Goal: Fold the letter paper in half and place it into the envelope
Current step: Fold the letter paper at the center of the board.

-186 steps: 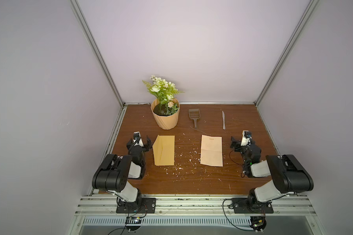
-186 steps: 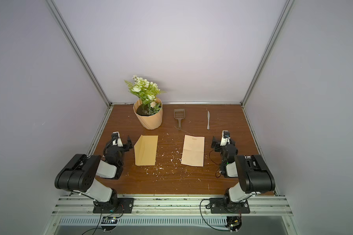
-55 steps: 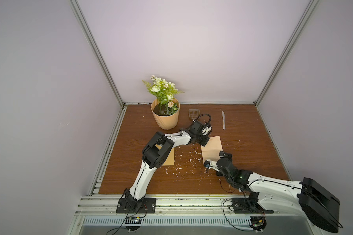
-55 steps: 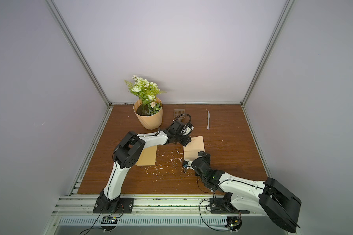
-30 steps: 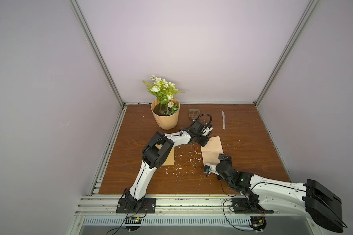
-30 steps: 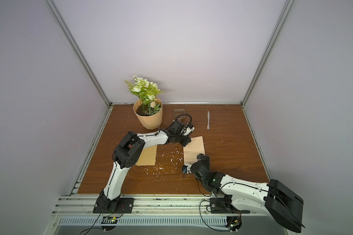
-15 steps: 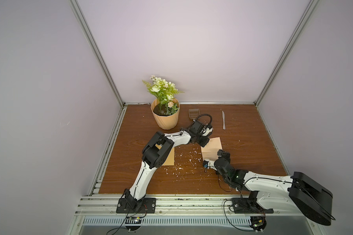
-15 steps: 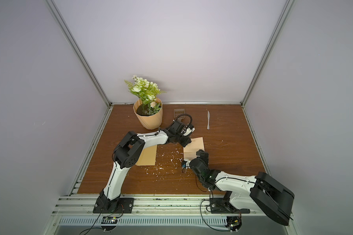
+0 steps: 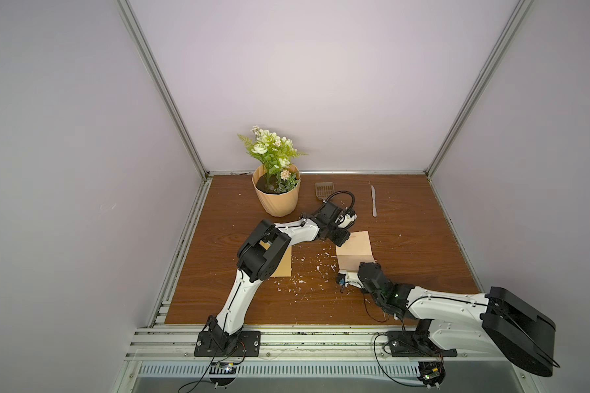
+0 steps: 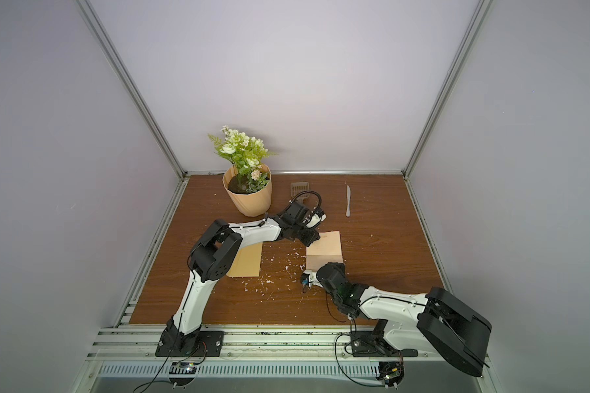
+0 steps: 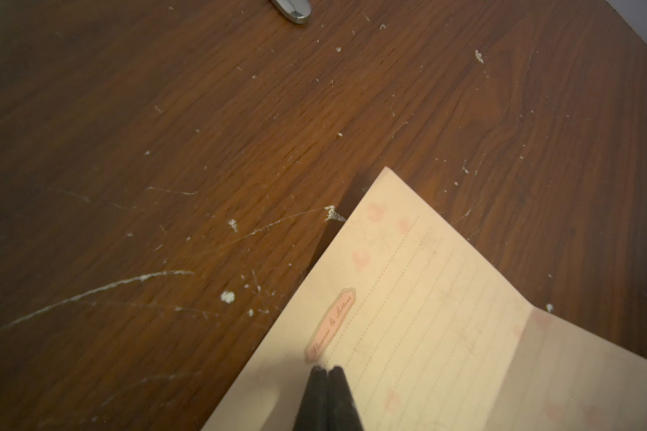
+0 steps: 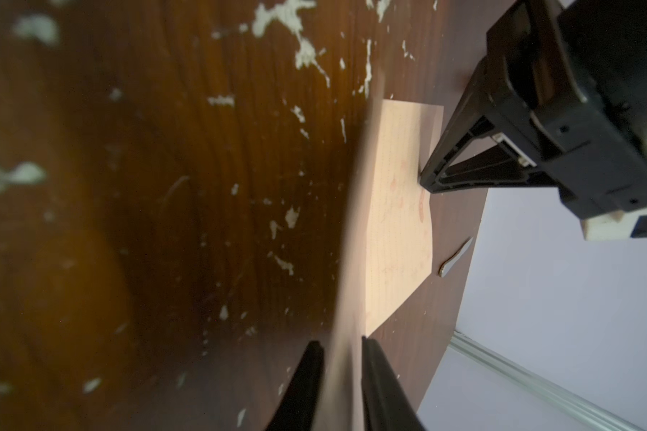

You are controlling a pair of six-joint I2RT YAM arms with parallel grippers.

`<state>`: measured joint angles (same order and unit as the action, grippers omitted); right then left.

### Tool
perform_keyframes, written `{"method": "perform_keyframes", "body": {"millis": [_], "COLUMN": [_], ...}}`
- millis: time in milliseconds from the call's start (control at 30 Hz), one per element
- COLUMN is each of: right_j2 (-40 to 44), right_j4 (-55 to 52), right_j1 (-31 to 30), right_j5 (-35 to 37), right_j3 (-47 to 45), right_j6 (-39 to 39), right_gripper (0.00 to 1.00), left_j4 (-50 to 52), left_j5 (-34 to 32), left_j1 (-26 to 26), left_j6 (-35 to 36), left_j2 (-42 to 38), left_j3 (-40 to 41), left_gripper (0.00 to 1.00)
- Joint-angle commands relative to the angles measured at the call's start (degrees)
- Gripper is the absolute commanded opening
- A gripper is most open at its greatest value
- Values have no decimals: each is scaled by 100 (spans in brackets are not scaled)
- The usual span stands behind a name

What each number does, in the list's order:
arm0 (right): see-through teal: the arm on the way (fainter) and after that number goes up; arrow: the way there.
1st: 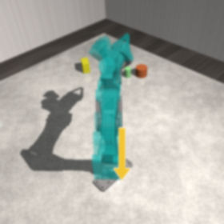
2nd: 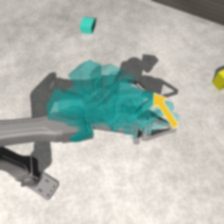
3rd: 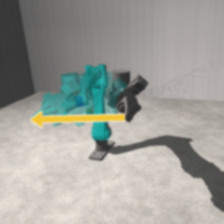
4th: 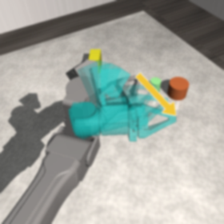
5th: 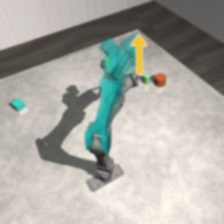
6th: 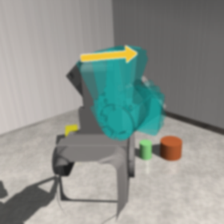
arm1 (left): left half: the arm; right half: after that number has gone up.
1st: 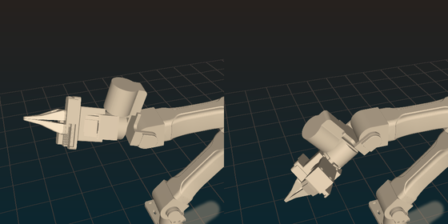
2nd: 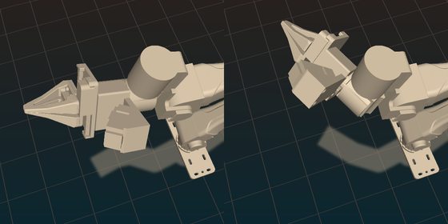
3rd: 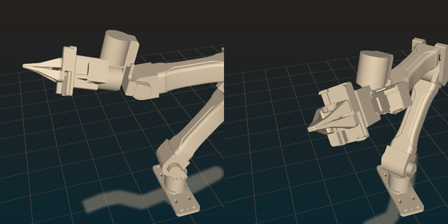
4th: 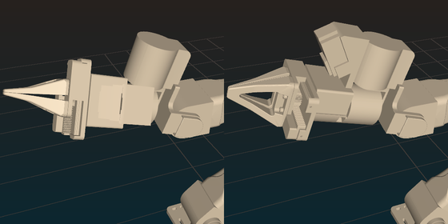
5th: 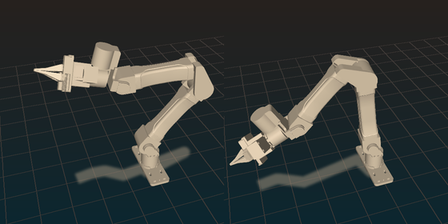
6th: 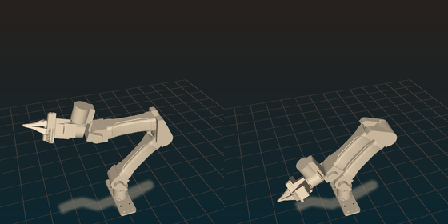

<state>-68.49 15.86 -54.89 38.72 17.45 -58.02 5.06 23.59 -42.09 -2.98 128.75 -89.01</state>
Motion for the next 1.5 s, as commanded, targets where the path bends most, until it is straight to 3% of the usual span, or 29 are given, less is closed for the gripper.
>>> {"method": "perform_keyframes", "body": {"millis": [0,100,267,333,467,667,967,1200,1467], "right_j2": [127,169,213,231,201,134,-101,-456,-1023], "right_j4": [-100,-449,-1199,-1430,-1768,-2318,-3030,-3460,-4430], "right_j1": [5,5,-3,-4,-21,-39,-65,-100,-109], "right_j5": [-53,-188,-514,-599,-764,-1145,-1642,-1862,-2657], "right_j3": [132,288,628,752,1005,1347,1843,2254,3019], "right_j6": [135,325,660,799,1022,1327,1710,1867,1974], "right_gripper": [10,0,0,0,0,0,0,0,0], "left_j4": [964,1120,1436,1596,1747,1750,1722,1876,1883], "left_j5": [23,-54,-254,-303,-195,114,361,315,483], "left_j1": [-10,-19,-18,-10,-10,-9,-10,-2,-10], "left_j6": [156,231,298,296,250,260,318,456,456], "left_j2": [239,160,-203,-375,-726,-994,-1451,-1573,-1546], "left_j3": [93,-15,-356,-599,-817,-5,1250,1596,1609], "left_gripper": [0,1,27,30,16,1,0,0,0]}}
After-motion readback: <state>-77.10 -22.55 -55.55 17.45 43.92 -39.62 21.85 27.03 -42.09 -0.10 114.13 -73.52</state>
